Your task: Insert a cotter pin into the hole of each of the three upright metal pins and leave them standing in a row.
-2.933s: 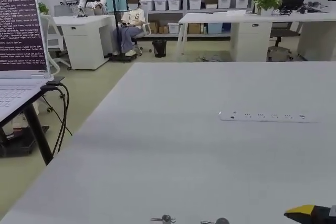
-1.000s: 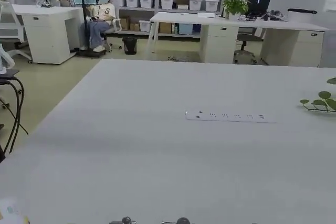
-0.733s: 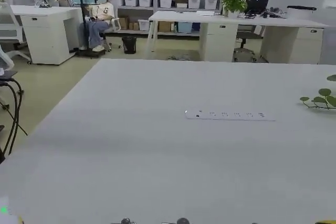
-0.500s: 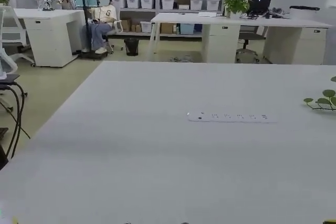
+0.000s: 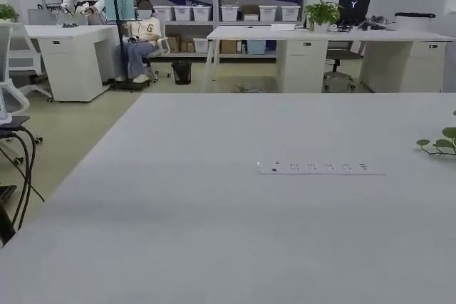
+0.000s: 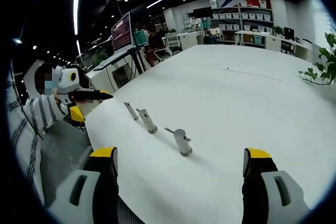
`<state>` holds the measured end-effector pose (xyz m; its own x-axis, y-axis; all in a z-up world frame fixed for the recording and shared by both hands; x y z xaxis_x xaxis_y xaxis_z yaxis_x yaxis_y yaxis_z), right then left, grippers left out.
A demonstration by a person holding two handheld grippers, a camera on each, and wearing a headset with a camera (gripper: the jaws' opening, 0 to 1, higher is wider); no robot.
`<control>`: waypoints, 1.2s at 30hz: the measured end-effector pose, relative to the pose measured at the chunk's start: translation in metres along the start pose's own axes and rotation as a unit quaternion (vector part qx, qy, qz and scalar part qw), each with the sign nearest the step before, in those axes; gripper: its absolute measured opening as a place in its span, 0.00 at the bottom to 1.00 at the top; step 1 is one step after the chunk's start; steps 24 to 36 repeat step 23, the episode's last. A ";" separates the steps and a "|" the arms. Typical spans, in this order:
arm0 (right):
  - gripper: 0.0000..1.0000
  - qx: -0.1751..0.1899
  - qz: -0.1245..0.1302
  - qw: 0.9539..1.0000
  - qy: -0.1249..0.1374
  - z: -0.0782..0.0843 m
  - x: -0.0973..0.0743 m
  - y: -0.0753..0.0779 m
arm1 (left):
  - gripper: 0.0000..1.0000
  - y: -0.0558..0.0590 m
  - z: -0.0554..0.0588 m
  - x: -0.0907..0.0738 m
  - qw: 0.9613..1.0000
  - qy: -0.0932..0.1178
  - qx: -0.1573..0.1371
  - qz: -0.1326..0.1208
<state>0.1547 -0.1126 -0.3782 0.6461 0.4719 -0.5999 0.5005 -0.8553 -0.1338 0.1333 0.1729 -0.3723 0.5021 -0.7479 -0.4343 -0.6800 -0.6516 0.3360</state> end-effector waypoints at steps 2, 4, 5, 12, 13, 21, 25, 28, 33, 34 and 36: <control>0.98 0.003 0.001 1.000 0.000 0.001 -0.001 0.001 | 0.98 0.000 -0.001 -0.001 1.000 0.001 -0.001 -0.001; 0.98 0.005 0.005 1.000 -0.002 0.001 -0.001 0.001 | 0.98 0.000 -0.001 -0.002 1.000 0.001 -0.002 -0.002; 0.98 0.005 0.006 1.000 -0.002 0.002 -0.002 0.002 | 0.98 0.000 -0.001 -0.002 1.000 0.000 -0.002 -0.002; 0.98 0.008 0.006 1.000 -0.006 0.003 -0.001 0.000 | 0.98 0.000 0.000 -0.003 1.000 -0.001 -0.007 -0.004; 0.98 0.008 0.005 1.000 -0.006 0.003 -0.001 -0.001 | 0.98 0.000 0.000 -0.003 1.000 0.000 -0.009 -0.004; 0.98 0.001 0.005 1.000 -0.011 0.001 0.000 -0.002 | 0.96 -0.001 0.001 -0.005 1.000 -0.003 -0.003 -0.006; 0.98 -0.001 0.006 1.000 -0.011 0.001 0.000 -0.002 | 0.96 -0.002 0.002 -0.006 1.000 -0.004 -0.001 -0.011; 0.98 -0.001 0.006 1.000 -0.011 0.001 0.000 -0.002 | 0.96 -0.002 0.002 -0.006 1.000 -0.004 -0.001 -0.011; 0.98 -0.001 0.006 1.000 -0.011 0.001 0.000 -0.002 | 0.96 -0.002 0.002 -0.006 1.000 -0.004 -0.001 -0.011; 0.98 -0.001 0.006 1.000 -0.011 0.001 0.000 -0.002 | 0.96 -0.002 0.002 -0.006 1.000 -0.004 -0.001 -0.011; 0.98 -0.001 0.006 1.000 -0.011 0.001 0.000 -0.002 | 0.96 -0.002 0.002 -0.006 1.000 -0.004 -0.001 -0.011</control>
Point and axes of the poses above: the centre of the closed fingertips' face, and the gripper's own axes: x roughly forward along the fingers, y roughly to its right, z roughly out of its underside, the point moved 5 cm from there along -x, roughly backward along the fingers, and after that the axes turned 7 degrees about z, right-handed, at the moved point
